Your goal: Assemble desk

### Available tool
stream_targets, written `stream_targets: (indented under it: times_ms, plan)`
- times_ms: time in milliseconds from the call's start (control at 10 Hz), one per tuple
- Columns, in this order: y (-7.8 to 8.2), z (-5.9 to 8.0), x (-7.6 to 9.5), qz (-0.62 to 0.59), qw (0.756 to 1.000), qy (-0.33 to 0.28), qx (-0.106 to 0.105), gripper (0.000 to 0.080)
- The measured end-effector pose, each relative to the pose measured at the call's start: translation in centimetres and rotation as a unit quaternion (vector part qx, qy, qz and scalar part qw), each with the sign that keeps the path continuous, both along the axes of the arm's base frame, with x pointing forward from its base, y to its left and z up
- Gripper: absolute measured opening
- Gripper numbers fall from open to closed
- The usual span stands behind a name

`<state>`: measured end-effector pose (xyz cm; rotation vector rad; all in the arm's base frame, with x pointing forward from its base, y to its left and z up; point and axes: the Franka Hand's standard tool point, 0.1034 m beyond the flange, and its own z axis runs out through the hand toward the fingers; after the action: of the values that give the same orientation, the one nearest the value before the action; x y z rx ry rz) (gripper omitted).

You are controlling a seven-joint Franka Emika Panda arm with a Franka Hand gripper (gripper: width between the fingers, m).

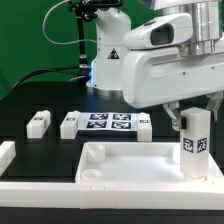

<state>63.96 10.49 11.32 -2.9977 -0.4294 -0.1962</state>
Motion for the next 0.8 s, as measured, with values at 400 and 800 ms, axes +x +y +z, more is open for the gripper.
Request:
stream_targets:
  times_ms: [400,800]
  plan:
    - [-0.27,0.09,0.18,-0.221,0.975,0.022,0.023,0.0287]
    - [-0.04,0.04,0.10,-0.440,0.895,0.054,0.042,0.0289]
